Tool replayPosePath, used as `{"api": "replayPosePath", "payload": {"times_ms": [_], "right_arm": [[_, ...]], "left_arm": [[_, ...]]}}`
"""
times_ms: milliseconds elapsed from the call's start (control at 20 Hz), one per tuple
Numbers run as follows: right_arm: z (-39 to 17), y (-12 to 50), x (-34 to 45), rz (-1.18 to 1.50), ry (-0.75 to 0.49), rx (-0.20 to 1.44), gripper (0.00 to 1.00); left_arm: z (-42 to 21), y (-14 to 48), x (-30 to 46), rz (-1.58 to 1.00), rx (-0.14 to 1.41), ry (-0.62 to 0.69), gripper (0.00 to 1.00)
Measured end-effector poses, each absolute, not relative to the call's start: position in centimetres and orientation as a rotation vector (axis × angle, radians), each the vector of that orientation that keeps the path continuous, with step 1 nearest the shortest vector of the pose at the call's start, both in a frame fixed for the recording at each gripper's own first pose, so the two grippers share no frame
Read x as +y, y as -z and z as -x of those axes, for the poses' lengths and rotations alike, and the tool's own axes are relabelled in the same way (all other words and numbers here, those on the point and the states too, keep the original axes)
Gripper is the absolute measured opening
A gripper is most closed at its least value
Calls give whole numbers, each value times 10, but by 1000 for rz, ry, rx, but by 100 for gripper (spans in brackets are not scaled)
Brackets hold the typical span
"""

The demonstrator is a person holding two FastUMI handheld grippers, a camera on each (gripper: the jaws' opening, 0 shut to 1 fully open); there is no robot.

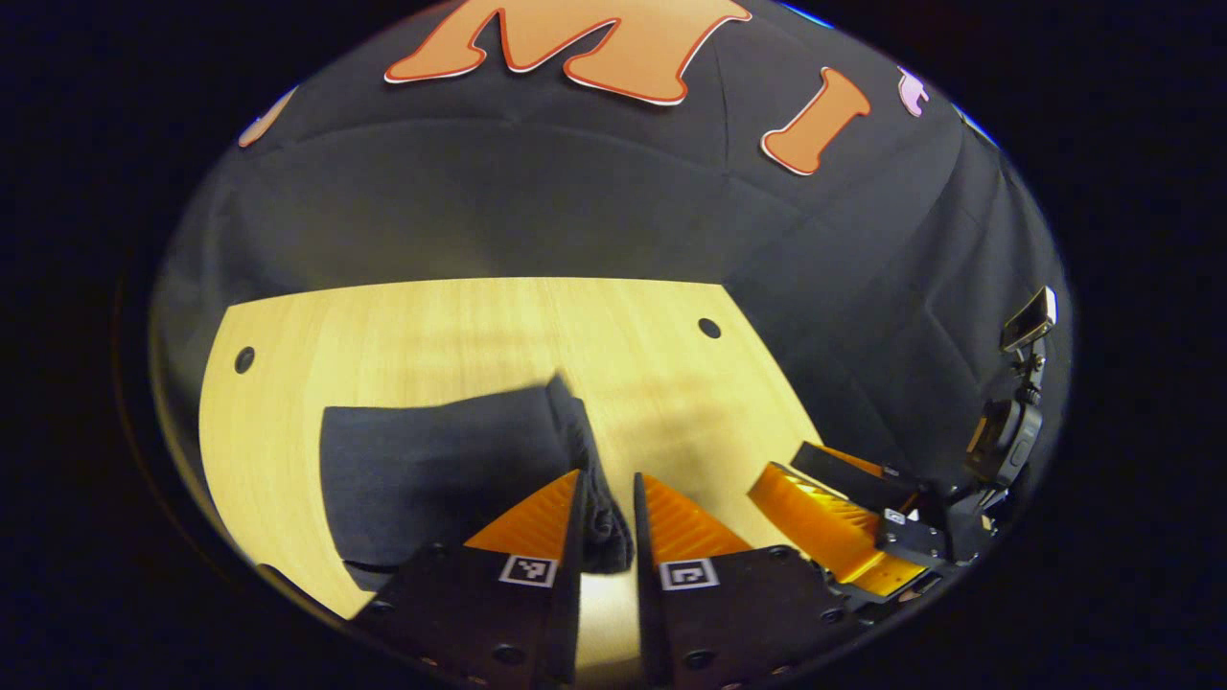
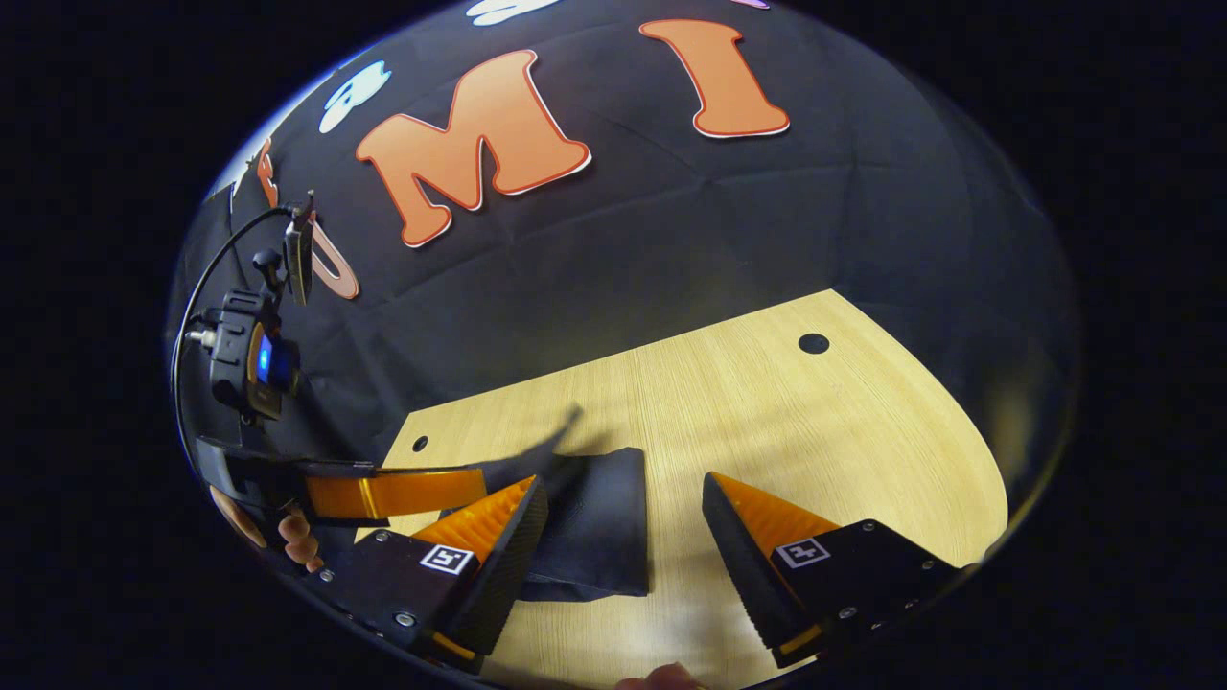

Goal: Grasp the waist and the cuffs of the jeans and fold them to make the two legs overlap; first hold the waist and fold one-third of the jeans toward the cuffs, then hold the cuffs and fold the remaining one-third in the same direction to finish folding.

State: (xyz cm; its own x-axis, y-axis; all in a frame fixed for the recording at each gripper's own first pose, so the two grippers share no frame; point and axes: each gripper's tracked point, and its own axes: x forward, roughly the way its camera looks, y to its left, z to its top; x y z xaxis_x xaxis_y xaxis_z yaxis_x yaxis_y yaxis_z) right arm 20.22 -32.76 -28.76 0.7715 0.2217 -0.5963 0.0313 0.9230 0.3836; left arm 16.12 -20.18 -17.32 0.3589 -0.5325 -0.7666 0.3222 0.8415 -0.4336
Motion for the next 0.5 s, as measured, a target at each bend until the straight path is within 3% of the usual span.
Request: {"api": "replayPosePath", "payload": {"times_ms": [50,100,250,400,500], "right_arm": [[-205,284,-329,-378,-104,669,98],[-208,278,-329,-363,-108,635,99],[-211,257,-324,-308,-126,564,98],[-208,229,-309,-262,-153,485,98],[-201,213,-298,-241,-161,446,98]], "left_arm": [[-159,166,-194,209,1051,540,29],[-160,163,-189,205,1032,531,48],[-163,143,-173,229,961,500,52],[-166,107,-137,207,819,433,88],[-166,80,-110,188,734,395,88]]}}
